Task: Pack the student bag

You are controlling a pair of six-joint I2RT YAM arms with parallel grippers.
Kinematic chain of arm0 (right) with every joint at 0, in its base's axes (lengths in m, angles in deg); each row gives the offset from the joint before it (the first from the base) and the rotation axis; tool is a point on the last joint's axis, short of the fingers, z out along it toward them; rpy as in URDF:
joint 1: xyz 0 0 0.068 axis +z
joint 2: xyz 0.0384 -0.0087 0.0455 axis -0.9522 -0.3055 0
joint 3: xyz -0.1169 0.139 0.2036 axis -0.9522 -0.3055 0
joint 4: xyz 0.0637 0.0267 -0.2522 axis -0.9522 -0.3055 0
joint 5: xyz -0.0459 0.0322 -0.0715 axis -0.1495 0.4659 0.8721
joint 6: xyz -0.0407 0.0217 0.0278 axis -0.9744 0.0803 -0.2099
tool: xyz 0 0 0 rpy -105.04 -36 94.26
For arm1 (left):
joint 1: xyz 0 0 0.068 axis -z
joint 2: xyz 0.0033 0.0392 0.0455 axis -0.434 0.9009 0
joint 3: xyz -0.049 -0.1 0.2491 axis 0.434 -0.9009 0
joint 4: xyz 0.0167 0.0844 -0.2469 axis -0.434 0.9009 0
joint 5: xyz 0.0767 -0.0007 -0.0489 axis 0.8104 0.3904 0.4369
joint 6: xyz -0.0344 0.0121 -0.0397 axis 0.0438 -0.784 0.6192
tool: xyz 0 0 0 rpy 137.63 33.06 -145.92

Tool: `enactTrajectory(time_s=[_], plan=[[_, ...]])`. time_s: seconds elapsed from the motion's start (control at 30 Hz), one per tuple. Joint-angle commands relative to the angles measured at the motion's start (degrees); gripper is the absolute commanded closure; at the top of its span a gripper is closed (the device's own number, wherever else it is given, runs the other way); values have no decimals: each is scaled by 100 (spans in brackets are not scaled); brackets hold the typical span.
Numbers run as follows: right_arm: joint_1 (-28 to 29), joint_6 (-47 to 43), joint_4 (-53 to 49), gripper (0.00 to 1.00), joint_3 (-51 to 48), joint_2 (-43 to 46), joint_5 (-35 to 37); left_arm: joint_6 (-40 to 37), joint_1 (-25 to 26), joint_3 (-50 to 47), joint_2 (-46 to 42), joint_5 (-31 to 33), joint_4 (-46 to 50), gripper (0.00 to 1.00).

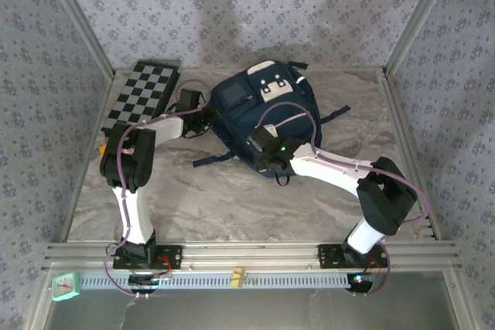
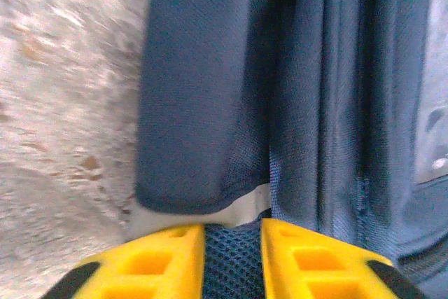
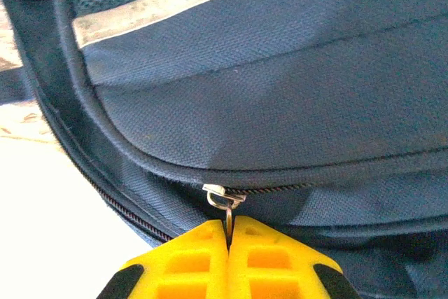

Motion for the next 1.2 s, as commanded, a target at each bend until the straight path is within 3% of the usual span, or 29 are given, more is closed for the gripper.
enactTrajectory(time_s=[0.0,0.07,0.23,0.33,0.57,0.87,1.03,1.17], plan=[[25,-98,-55,100,140,-182,-309,93,-1,-607,-985,-142,123,63],[-12,-70,250,100,-43,-92,-502,489,226,-1065,-1454,-198,86,53],[-60,-51,408,100,-288,100,-485,1649,1155,-1884,-2069,1,-554,47],[-101,-52,472,100,-338,119,-565,2014,1594,-1902,-1996,180,-901,45],[-140,-71,643,100,-379,119,-555,2304,1975,-1745,-1468,473,-1455,45],[-150,-88,823,100,-436,139,-556,2337,2302,-1362,-1065,926,-1941,60],[-189,-80,774,100,-420,136,-460,2431,2345,-1459,-1085,1267,-2147,80],[-200,-23,385,100,-277,193,-103,2171,2287,-1362,-1251,1334,-1564,97]])
